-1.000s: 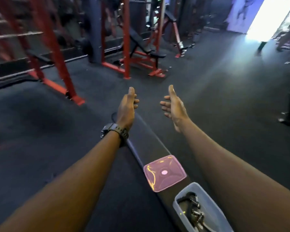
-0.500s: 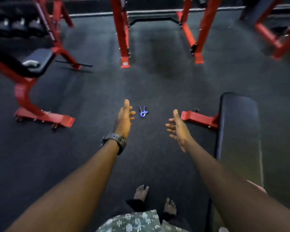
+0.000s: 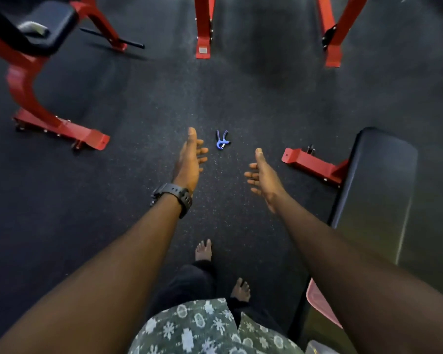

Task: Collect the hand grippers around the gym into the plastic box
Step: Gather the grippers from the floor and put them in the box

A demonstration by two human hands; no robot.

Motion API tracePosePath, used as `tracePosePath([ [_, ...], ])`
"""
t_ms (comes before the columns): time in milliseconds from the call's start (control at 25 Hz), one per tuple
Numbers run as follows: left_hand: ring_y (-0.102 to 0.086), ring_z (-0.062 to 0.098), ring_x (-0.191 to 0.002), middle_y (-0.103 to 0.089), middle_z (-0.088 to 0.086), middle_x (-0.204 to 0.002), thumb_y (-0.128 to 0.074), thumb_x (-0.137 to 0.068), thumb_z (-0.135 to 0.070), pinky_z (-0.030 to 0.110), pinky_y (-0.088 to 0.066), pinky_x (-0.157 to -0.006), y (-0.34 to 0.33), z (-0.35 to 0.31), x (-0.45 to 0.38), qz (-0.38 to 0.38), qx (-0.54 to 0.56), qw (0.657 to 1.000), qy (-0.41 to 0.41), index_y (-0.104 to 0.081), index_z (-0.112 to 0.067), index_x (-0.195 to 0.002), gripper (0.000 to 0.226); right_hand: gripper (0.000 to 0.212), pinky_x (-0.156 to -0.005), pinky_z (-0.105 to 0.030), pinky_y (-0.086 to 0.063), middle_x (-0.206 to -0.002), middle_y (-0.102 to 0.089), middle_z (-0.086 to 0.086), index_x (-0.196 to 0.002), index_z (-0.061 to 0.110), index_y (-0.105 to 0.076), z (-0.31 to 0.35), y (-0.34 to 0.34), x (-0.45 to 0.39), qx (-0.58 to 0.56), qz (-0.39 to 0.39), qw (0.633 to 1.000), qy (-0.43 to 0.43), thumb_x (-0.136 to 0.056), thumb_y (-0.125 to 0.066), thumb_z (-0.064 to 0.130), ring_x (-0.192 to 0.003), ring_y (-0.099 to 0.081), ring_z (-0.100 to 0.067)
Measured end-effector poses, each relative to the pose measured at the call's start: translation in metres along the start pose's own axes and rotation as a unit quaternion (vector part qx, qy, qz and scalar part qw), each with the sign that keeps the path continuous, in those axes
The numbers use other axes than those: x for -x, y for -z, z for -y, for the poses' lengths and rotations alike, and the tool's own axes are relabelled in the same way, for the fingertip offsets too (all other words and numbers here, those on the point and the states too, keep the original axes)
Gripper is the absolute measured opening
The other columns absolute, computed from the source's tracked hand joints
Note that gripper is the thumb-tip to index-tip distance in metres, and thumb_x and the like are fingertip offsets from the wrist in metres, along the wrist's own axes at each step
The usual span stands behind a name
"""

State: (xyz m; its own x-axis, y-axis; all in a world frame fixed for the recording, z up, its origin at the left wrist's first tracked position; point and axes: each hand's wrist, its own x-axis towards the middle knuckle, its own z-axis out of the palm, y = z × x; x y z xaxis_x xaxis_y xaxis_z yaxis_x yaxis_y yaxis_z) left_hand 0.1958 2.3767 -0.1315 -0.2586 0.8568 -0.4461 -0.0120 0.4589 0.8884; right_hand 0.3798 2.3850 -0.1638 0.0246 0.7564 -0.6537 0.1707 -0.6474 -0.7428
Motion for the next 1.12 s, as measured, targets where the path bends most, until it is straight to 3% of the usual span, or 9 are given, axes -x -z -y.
tracePosePath([
  [200,-0.062,0.019,-0.109,-0.065,-0.001,-0.117,-0.024,-0.075,-0.081,0.046,-0.047,-0.1,-0.001,0.011,-0.107,-0.006,0.024,0.999,0.041,-0.058,-0.024,-0.12,0.08,0.075,-0.095,-0.04,-0.048,-0.117,-0.064,-0.004,-0.126,0.017,-0.057,0.038,-0.032,-0.105,0.023,0.003,1.0,-0.014,-0.088,-0.031,0.076,-0.107,-0.061,-0.021],
  [320,-0.063,0.018,-0.108,-0.065,0.0,-0.118,-0.025,-0.076,-0.079,0.043,-0.047,-0.097,-0.007,0.024,-0.211,0.003,0.035,0.997,0.069,-0.059,-0.023,-0.12,0.079,0.075,-0.096,-0.04,-0.047,-0.117,-0.064,-0.005,-0.127,0.016,-0.057,0.051,-0.058,-0.207,0.023,-0.004,0.999,-0.034,-0.089,-0.031,0.075,-0.106,-0.06,-0.02],
  [440,-0.063,0.018,-0.107,-0.066,-0.001,-0.117,-0.025,-0.076,-0.079,0.04,-0.048,-0.092,-0.019,0.048,-0.312,0.011,0.031,0.996,0.082,-0.06,-0.025,-0.115,0.075,0.073,-0.087,-0.038,-0.047,-0.116,-0.066,-0.007,-0.122,0.016,-0.059,0.048,-0.083,-0.315,0.021,-0.024,0.998,-0.059,-0.089,-0.031,0.075,-0.097,-0.06,-0.018],
  [600,-0.064,0.016,-0.106,-0.067,-0.005,-0.114,-0.024,-0.076,-0.081,0.04,-0.049,-0.093,-0.041,0.12,-0.437,0.016,-0.002,0.997,0.077,-0.061,-0.028,-0.113,0.074,0.062,-0.08,-0.032,-0.045,-0.11,-0.063,-0.005,-0.119,0.015,-0.059,0.001,-0.109,-0.46,0.065,-0.021,0.996,-0.062,-0.095,-0.032,0.065,-0.089,-0.058,-0.015],
  [720,-0.064,0.013,-0.103,-0.068,-0.008,-0.112,-0.023,-0.071,-0.087,0.043,-0.048,-0.097,-0.064,0.205,-0.52,0.015,-0.027,0.996,0.084,-0.062,-0.027,-0.115,0.084,0.059,-0.09,-0.041,-0.045,-0.101,-0.062,-0.003,-0.103,0.019,-0.062,-0.057,-0.124,-0.572,0.119,-0.017,0.991,-0.052,-0.094,-0.029,0.068,-0.089,-0.056,-0.017],
  [840,-0.063,0.012,-0.101,-0.067,-0.009,-0.112,-0.024,-0.07,-0.087,0.046,-0.046,-0.101,-0.087,0.282,-0.584,0.019,-0.035,0.996,0.085,-0.061,-0.027,-0.115,0.084,0.073,-0.083,-0.04,-0.044,-0.097,-0.065,-0.01,-0.109,-0.004,-0.063,-0.106,-0.138,-0.668,0.182,-0.013,0.983,-0.026,-0.098,-0.03,0.061,-0.087,-0.054,-0.022],
  [920,-0.061,0.012,-0.1,-0.066,-0.008,-0.111,-0.023,-0.071,-0.086,0.049,-0.044,-0.104,-0.1,0.328,-0.626,0.018,-0.042,0.996,0.082,-0.061,-0.029,-0.111,0.079,0.061,-0.078,-0.036,-0.039,-0.107,-0.066,-0.013,-0.108,-0.002,-0.062,-0.138,-0.149,-0.728,0.268,-0.018,0.963,0.006,-0.099,-0.038,0.054,-0.093,-0.056,-0.023],
  [1000,-0.06,0.015,-0.101,-0.066,-0.009,-0.109,-0.023,-0.068,-0.089,0.051,-0.044,-0.104,-0.11,0.363,-0.664,0.014,-0.054,0.996,0.074,-0.06,-0.035,-0.104,0.075,0.055,-0.084,-0.035,-0.038,-0.121,-0.063,-0.017,-0.119,0.005,-0.057,-0.166,-0.162,-0.78,0.391,-0.053,0.917,0.053,-0.092,-0.053,0.053,-0.11,-0.057,-0.032],
  [1120,-0.059,0.018,-0.101,-0.064,-0.008,-0.104,-0.022,-0.067,-0.089,0.052,-0.044,-0.103,-0.119,0.394,-0.706,0.012,-0.064,0.997,0.05,-0.059,-0.036,-0.093,0.069,0.097,-0.102,-0.043,-0.036,-0.136,-0.048,-0.023,-0.149,-0.001,-0.024,-0.195,-0.188,-0.838,0.512,-0.109,0.845,0.111,-0.082,-0.063,0.057,-0.123,-0.046,-0.038],
])
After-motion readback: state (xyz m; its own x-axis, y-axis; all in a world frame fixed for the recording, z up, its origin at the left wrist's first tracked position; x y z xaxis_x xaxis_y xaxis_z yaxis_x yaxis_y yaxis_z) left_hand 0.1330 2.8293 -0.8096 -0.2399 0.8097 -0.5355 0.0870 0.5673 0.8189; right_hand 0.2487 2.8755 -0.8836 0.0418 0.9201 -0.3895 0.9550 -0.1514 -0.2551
